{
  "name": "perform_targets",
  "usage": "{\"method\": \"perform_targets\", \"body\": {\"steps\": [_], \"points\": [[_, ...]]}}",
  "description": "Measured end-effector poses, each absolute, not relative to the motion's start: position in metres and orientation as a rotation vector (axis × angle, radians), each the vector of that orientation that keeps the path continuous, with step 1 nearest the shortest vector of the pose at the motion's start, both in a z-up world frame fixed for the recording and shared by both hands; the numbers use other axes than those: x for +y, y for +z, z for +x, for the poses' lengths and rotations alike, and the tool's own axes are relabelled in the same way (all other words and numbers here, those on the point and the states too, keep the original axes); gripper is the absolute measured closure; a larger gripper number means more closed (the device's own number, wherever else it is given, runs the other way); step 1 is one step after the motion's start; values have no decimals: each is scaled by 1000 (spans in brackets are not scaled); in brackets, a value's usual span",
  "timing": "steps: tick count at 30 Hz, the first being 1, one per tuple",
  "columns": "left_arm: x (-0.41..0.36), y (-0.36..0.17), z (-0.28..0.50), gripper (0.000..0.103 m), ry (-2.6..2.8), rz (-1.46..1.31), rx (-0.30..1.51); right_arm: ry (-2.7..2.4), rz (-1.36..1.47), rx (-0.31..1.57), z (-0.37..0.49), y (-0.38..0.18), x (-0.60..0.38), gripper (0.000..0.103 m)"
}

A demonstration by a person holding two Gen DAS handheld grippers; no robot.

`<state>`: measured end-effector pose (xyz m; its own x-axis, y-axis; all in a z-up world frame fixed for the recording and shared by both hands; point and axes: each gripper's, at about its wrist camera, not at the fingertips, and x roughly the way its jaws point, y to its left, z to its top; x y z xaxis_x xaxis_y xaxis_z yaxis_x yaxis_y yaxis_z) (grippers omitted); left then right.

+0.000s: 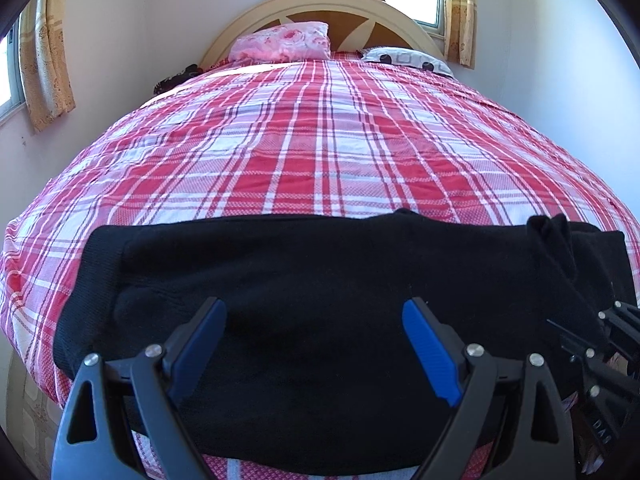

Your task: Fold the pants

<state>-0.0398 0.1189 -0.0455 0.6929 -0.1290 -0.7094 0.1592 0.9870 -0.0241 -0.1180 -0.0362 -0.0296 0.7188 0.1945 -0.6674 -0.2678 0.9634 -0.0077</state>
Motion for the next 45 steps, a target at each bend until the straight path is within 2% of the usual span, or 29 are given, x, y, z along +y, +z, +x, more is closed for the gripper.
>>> {"method": "perform_targets", "body": {"steps": [1, 3, 4, 5, 9, 14, 15, 16, 17, 20, 25, 27, 28, 33, 37, 40, 45], "points": [[119, -46, -40, 10, -160, 41, 789, 240, -118, 717, -120, -31, -32, 83], [121, -46, -39, 10, -158, 38, 790, 261, -114, 706, -121, -33, -26, 59], [122, -46, -39, 10, -155, 37, 790, 309, -96, 698, -124, -32, -22, 39], [123, -46, -38, 10, -150, 36, 792, 366, -65, 688, -129, -30, -19, 33], [125, -44, -38, 10, -147, 37, 791, 630, 74, 653, -145, -16, -14, 33], [116, -36, -39, 10, -180, 62, 763, 473, 226, 515, -149, 14, -79, 36], [113, -35, -39, 10, -187, 65, 760, 410, 245, 505, -145, 15, -95, 41], [107, -33, -39, 10, -198, 72, 754, 335, 244, 510, -138, 15, -108, 61], [103, -32, -40, 10, -204, 79, 749, 292, 239, 528, -129, 12, -117, 75], [94, -26, -41, 10, -220, 81, 739, 257, 238, 593, -100, -5, -121, 79], [88, -18, -45, 10, -231, 108, 716, 347, 204, 699, -68, -38, -75, 75], [85, -14, -47, 10, -233, 121, 704, 374, 199, 675, -71, -36, -69, 62], [82, -11, -47, 11, -236, 126, 701, 426, 248, 669, -74, -33, -75, 59], [54, 5, -47, 11, -308, 138, 656, 320, 317, 608, -103, -5, -116, 59], [22, 6, -45, 11, -353, 134, 654, -22, 152, 624, -120, 14, -159, 58], [-5, -2, -44, 11, -372, 156, 667, -192, 76, 643, -128, 12, -187, 58], [-33, -29, -45, 12, -347, 224, 730, -252, 140, 731, -121, -12, -223, 58]]}}
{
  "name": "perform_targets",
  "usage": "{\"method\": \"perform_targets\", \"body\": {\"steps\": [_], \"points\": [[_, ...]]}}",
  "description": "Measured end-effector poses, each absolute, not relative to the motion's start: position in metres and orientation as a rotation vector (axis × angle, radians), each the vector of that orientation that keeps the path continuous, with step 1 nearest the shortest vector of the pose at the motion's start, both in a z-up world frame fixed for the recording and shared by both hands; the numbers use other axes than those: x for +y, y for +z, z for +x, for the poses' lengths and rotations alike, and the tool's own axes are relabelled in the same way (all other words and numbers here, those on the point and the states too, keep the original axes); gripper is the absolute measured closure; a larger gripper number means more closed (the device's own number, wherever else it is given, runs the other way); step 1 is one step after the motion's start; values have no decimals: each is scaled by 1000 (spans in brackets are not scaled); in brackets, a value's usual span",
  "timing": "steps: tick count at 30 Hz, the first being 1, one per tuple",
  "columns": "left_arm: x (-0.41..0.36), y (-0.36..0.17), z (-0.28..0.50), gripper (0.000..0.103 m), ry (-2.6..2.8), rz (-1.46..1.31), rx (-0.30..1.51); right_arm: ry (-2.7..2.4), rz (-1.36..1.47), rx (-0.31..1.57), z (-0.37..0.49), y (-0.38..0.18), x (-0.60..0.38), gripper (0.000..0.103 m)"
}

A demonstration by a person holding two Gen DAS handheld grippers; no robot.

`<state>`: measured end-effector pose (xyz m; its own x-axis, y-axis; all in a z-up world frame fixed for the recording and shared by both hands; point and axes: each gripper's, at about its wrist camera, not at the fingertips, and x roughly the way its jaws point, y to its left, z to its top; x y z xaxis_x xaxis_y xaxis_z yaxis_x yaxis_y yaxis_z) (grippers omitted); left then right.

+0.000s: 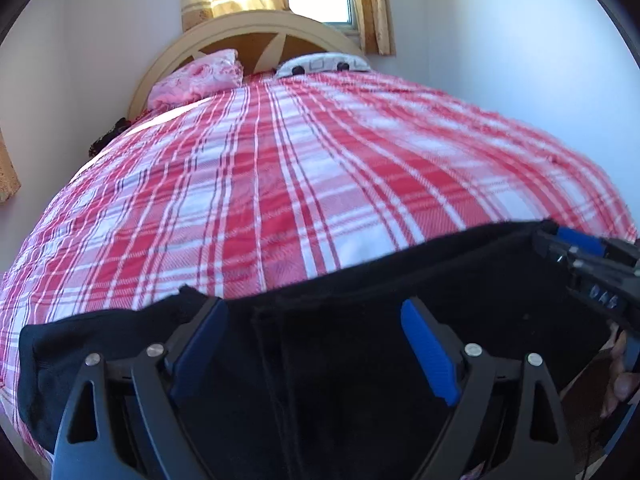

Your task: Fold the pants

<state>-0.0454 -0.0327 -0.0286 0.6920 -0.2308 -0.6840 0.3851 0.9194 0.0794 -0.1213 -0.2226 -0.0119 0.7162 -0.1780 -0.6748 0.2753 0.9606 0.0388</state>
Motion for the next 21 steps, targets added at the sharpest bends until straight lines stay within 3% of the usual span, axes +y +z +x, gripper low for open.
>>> {"method": "perform_targets", "body": {"steps": [4, 7, 8, 11, 21], "points": [[-24, -43, -43, 8, -333, 187, 757, -260, 116, 719, -116, -19, -222, 51], [-16, -40, -43, 8, -330, 160, 773, -310, 95, 729, -111, -25, -219, 28], [-15, -36, -45, 8, -325, 167, 758, -319, 125, 732, -111, -26, -225, 25], [1, -19, -51, 8, -269, 184, 672, -292, 278, 749, -112, -29, -244, 23], [122, -16, -42, 9, -18, 46, 709, -319, 191, 705, -115, -1, -216, 23]]}}
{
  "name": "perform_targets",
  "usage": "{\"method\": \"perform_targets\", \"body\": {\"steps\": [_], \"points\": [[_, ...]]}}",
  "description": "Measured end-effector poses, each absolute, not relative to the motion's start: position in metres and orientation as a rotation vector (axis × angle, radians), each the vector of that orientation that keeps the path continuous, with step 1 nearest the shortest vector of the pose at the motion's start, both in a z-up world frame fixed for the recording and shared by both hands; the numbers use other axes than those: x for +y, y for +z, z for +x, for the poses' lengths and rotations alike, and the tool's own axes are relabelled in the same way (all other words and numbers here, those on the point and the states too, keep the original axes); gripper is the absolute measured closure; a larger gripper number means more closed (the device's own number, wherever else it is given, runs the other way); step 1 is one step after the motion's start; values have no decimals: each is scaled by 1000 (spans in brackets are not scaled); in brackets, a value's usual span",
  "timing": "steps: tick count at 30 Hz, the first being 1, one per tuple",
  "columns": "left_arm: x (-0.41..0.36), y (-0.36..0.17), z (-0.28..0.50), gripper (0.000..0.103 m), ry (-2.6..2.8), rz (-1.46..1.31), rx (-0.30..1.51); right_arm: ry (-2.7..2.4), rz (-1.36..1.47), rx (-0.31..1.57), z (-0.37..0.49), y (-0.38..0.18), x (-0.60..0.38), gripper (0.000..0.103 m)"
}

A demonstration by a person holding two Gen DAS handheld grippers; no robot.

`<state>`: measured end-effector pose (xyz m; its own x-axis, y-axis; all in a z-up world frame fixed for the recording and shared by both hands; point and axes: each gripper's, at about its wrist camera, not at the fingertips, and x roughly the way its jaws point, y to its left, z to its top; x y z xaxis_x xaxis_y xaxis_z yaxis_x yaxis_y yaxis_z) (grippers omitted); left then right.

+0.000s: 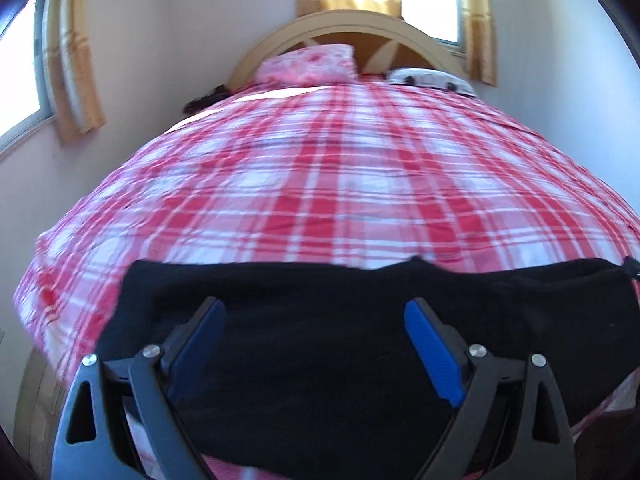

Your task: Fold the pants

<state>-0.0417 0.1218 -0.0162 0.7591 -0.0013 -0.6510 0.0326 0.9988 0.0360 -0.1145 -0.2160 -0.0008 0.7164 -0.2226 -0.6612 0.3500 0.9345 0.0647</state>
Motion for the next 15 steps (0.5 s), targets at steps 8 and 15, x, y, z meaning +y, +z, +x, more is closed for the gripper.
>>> {"method": "perform_targets", "body": {"steps": [8, 15], "points": [[177, -22, -49, 9, 127, 23, 704, -174, 137, 694, -96, 19, -166, 23], [206, -33, -55, 9, 199, 3, 720, -84, 96, 751, -76, -8, -116, 23]]}}
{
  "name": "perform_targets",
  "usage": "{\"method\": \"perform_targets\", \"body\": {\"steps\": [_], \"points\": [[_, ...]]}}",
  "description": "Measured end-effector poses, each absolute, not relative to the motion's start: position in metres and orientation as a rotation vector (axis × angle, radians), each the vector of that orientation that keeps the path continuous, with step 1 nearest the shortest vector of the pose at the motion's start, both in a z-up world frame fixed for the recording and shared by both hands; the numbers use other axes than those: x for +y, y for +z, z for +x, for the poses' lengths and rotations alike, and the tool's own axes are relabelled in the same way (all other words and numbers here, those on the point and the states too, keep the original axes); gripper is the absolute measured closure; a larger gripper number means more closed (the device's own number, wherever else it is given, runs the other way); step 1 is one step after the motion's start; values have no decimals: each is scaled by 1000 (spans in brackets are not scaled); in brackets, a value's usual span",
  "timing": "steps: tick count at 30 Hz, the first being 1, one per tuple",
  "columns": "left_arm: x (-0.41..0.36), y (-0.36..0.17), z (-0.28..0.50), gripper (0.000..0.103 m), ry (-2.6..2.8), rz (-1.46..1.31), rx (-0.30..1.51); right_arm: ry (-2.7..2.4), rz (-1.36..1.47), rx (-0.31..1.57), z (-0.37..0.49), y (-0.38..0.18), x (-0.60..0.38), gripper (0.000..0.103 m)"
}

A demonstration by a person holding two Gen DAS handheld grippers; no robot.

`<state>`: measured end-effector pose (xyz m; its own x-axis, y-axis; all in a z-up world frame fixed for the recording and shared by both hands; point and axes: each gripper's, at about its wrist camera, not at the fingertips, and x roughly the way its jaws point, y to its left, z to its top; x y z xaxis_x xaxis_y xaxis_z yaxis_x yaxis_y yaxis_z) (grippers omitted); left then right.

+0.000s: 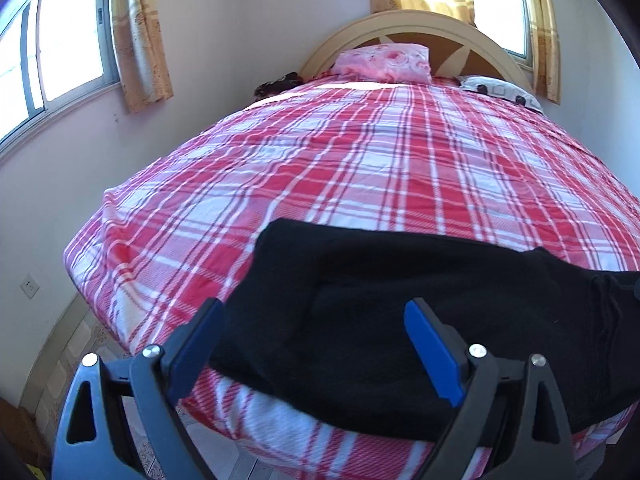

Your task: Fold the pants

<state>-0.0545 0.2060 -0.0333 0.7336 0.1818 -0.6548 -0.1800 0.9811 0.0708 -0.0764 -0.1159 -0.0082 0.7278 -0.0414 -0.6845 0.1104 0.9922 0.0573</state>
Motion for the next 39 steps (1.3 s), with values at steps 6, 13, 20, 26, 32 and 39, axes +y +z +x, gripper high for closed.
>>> {"method": "perform_targets", "body": {"steps": [6, 13, 20, 26, 32, 39], "points": [[240, -42, -59, 9, 298, -38, 734, -110, 42, 739, -76, -26, -101, 11], [265, -49, -63, 9, 332, -136, 737, -151, -22, 720, -79, -35, -90, 6], [263, -72, -62, 9, 208, -366, 778, -152, -19, 720, -79, -34, -91, 6], [267, -69, -81, 26, 228, -462, 695, -137, -22, 725, -80, -35, -89, 6], [277, -61, -105, 29, 247, -498, 638, -129, -19, 724, -80, -35, -89, 6], [262, -64, -103, 34, 168, -548, 665, -119, -15, 727, -81, -35, -89, 6]]}}
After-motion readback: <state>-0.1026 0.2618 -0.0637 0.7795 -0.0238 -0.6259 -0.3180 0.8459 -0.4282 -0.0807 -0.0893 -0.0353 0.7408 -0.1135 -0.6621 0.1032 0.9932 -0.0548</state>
